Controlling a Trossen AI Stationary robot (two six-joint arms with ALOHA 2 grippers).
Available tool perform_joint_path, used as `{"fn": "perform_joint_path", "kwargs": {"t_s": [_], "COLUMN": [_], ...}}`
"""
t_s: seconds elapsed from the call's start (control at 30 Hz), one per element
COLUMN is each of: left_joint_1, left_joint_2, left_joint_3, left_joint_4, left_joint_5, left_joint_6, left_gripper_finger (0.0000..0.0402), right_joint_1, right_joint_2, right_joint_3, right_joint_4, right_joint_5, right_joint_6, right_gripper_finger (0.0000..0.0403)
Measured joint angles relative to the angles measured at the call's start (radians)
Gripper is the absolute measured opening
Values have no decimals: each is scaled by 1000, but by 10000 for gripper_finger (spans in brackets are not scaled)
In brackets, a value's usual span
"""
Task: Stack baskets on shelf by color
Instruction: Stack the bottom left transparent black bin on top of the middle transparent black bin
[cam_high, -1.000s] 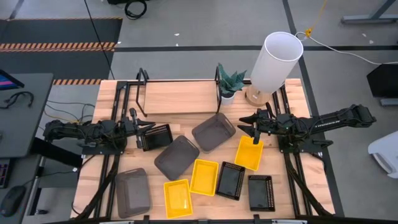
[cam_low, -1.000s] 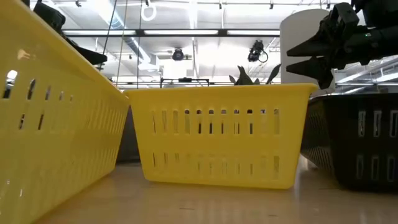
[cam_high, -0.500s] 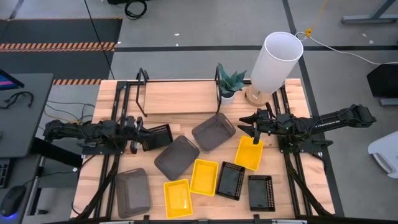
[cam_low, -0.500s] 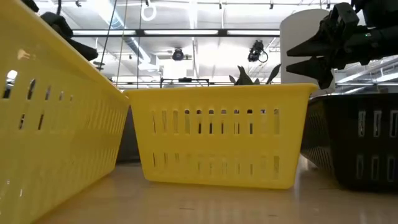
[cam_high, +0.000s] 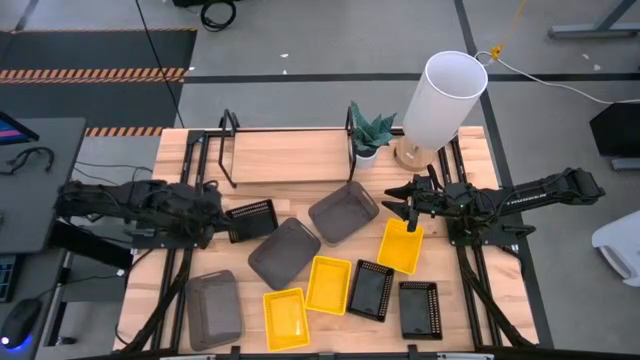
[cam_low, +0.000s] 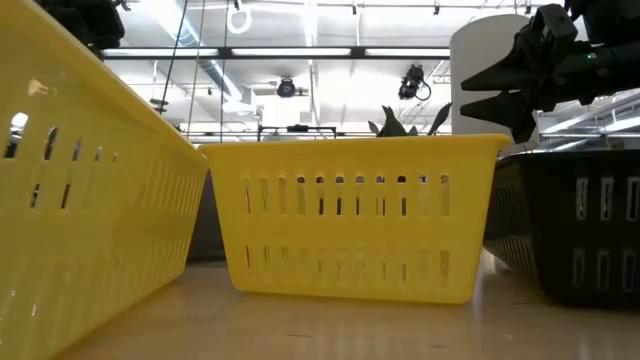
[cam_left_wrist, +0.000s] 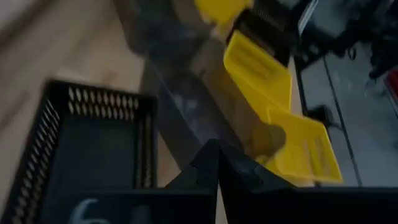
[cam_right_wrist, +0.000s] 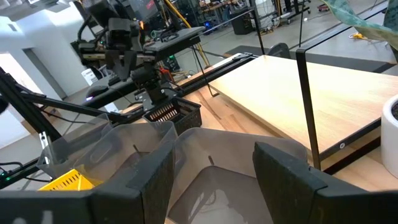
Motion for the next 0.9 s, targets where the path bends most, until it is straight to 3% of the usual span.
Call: {"fn": "perform_joint_path", "kwargs": {"t_s": [0.2, 0.27, 0.67, 0.9], "left_joint_1": [-64, -116, -438, -521], "left_joint_2": [197, 247, 464, 564], "left_joint_3": [79, 94, 247, 304], "left_joint_4": [-115, -138, -217, -269], "left_joint_5": [166, 177, 38, -10], "left_joint_6": [-78, -106, -192, -260], "left_gripper_finger": [12, 12, 11, 12], "right_joint_1": [0, 0, 0, 0], "right_joint_2": [0, 0, 0, 0], "right_joint_3": [0, 0, 0, 0], "right_joint_4": [0, 0, 0, 0], "right_joint_5": [0, 0, 0, 0], "right_joint_6": [0, 0, 0, 0], "right_gripper_finger": [221, 221, 221, 221]}}
